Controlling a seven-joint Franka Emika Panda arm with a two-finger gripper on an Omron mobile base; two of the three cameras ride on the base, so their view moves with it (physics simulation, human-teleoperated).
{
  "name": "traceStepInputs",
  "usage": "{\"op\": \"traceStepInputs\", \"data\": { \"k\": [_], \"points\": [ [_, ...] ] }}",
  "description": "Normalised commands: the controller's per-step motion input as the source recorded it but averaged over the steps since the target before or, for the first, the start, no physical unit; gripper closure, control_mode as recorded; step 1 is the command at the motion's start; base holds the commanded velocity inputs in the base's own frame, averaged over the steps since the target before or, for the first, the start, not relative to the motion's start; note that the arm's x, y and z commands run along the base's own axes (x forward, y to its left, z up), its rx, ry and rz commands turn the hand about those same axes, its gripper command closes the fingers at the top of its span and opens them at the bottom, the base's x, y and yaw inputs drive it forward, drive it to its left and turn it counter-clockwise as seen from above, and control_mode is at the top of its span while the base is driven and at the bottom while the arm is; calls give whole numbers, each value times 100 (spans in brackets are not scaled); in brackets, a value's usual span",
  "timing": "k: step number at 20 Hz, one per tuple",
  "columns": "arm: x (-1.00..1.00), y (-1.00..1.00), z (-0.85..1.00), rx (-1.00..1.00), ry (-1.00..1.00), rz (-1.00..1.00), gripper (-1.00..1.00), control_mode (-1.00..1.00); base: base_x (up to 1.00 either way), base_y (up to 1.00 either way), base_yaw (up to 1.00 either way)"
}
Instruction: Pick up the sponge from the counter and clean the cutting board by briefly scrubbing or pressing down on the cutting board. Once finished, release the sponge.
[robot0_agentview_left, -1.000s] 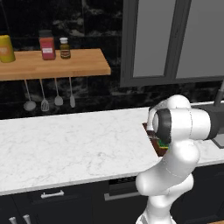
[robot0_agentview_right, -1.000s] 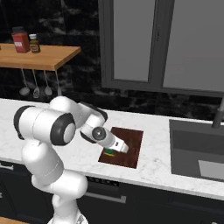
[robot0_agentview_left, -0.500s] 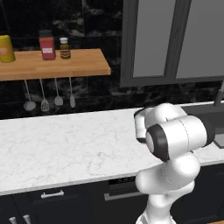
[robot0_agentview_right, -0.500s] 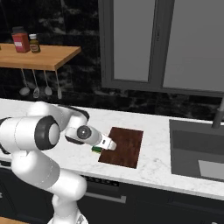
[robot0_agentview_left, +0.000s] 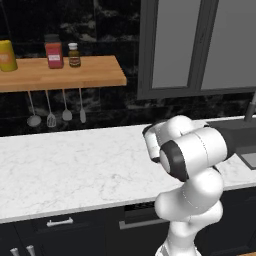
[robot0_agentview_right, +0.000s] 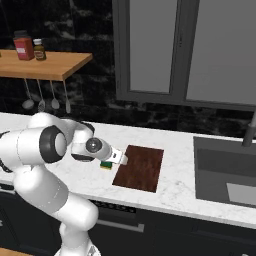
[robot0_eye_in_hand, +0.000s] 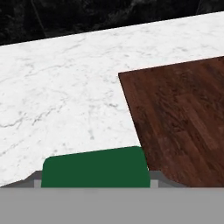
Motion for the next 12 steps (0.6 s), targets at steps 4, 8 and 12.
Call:
{"op": "traceStepInputs", "data": {
  "k": [4,8,12],
  "points": [
    [37,8,-17,0,0,2,100,-100,0,0,0],
    [7,3,-33,0,-2,0,100,-100,0,0,0],
    [0,2,-24,0,-6,0,-100,-100,0,0,0]
  ]
}}
